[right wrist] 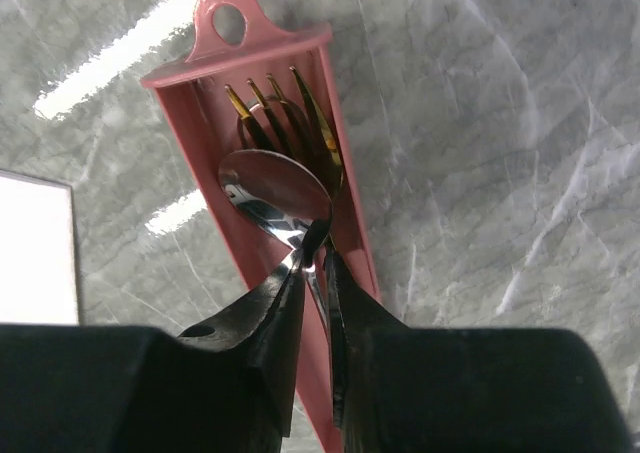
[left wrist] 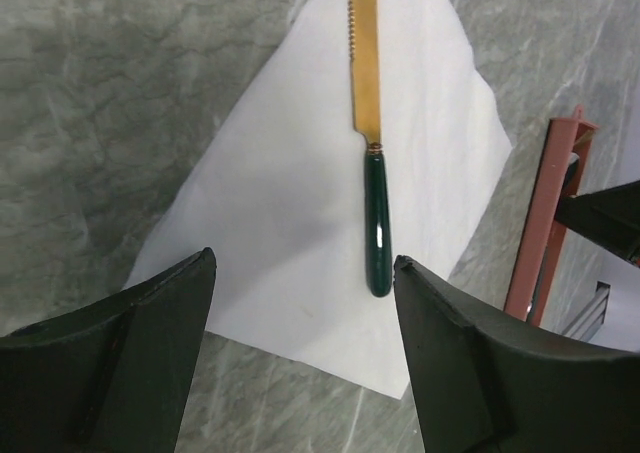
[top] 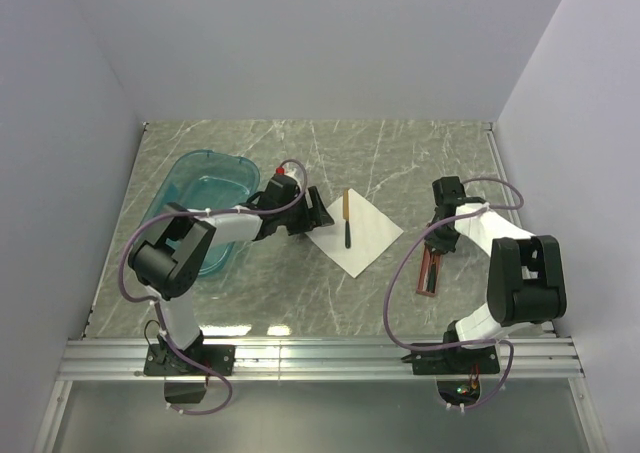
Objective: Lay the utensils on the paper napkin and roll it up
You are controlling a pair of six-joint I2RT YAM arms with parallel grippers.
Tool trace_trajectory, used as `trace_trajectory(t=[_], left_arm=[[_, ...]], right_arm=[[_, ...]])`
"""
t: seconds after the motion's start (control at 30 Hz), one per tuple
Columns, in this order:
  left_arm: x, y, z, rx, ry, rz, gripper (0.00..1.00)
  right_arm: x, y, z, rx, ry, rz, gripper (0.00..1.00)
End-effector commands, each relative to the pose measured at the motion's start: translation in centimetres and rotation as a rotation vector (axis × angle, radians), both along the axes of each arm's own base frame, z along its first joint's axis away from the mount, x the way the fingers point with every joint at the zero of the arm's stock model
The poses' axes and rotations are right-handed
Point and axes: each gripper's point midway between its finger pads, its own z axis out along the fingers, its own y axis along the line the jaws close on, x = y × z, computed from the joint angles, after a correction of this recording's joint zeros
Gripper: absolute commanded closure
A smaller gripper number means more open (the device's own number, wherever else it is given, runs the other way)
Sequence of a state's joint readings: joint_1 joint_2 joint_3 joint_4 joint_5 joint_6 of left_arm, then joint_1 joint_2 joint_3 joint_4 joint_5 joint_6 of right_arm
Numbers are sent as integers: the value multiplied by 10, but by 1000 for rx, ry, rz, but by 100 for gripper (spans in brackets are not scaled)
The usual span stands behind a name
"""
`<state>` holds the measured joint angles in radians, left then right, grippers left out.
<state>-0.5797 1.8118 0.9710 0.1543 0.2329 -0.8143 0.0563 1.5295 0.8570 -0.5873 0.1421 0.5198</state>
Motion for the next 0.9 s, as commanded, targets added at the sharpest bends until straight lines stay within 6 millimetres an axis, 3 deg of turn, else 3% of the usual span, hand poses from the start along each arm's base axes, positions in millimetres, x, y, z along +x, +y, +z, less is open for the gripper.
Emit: trace_trajectory(t=[0.0,0.23,0.67,0.87], left_arm=[[15,0,4,7,-45,12,22],[18,6,3,18,-52,29,21],[22,12,7,28,-64,46,21],[23,10,14,14,-69,47,21]], right_arm=[[-5,-5,-2,-23,4,-20,79],[-8,5,-12,36,11,1,79],[-13,3,-28,22,61,6,81],[-8,1,-24,11,50,13,97]])
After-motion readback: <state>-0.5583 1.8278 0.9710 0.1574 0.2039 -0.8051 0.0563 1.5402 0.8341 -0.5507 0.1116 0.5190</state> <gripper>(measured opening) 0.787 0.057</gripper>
